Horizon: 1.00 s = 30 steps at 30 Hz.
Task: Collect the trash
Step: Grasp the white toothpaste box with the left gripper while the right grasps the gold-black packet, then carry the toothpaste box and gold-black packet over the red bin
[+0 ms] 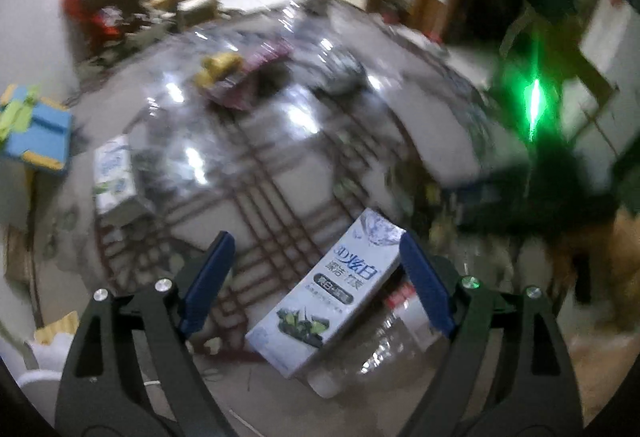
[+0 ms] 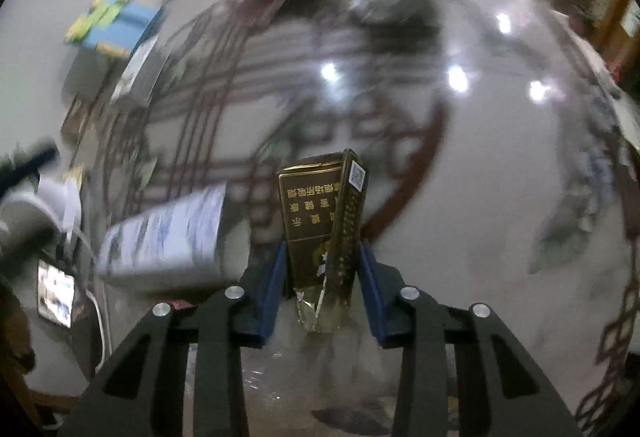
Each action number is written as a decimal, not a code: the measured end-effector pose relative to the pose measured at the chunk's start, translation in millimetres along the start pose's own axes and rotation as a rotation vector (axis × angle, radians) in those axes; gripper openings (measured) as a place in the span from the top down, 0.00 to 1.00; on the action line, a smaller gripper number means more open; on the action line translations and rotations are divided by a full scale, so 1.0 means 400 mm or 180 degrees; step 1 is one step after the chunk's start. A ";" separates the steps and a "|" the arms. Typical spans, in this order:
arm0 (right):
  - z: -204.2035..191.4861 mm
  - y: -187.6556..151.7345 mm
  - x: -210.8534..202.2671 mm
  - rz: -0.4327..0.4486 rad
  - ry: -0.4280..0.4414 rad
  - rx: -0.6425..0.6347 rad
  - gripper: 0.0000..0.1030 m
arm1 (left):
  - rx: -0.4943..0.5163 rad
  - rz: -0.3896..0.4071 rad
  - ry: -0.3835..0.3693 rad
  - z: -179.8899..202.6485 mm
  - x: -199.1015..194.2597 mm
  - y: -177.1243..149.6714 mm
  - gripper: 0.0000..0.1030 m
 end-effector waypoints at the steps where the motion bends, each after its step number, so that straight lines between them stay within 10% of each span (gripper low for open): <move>1: 0.011 0.007 -0.010 0.0028 0.0000 0.0044 0.67 | 0.0107 -0.0079 -0.0046 0.015 0.022 -0.011 0.20; 13: 0.083 0.003 -0.079 0.0164 -0.0036 0.0349 0.65 | 0.0632 -0.1062 -0.0119 0.043 0.237 -0.133 0.17; 17: 0.080 0.008 -0.089 0.0196 -0.0031 0.0339 0.65 | 0.0523 -0.1005 -0.0171 0.052 0.253 -0.133 0.20; 22: 0.073 0.019 -0.108 0.0259 -0.0017 0.0323 0.65 | 0.0311 -0.0894 -0.0114 0.035 0.256 -0.101 0.50; 30: 0.071 0.041 -0.146 0.0437 0.0025 0.0369 0.65 | -0.0318 -0.0391 -0.0041 -0.007 0.183 0.039 0.52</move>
Point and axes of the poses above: each gripper's, at about its wrist camera, not at the fingertips, and x roughly the way its jaws point, z to its right, y to its top, the point moved 10 cm from there along x, roughly the way its jaws point, and after that the axes turned 4 degrees about x, right-handed, at the moved point
